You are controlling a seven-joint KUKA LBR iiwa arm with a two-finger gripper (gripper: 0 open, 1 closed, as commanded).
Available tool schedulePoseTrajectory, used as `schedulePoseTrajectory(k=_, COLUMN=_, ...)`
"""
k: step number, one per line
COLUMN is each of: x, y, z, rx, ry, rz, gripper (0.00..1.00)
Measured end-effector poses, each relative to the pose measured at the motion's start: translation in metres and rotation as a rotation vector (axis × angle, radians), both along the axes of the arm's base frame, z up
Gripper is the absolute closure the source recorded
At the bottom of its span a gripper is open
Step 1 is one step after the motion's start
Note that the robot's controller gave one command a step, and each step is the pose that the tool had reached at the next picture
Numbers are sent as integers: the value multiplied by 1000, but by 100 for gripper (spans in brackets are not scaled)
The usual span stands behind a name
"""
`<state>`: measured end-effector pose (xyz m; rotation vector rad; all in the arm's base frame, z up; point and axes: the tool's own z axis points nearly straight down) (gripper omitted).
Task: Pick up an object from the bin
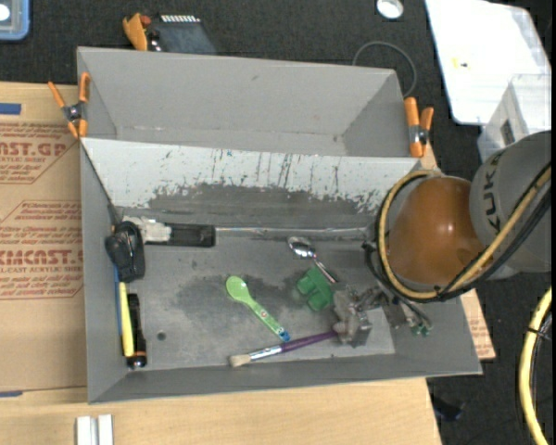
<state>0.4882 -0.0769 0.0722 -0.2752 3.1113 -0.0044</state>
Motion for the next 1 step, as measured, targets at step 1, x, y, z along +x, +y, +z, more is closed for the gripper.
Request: schedulePoseTrajectory(k=1, x=0, y=0, z=4, rx=0, ry=-2, rz=0, gripper=100)
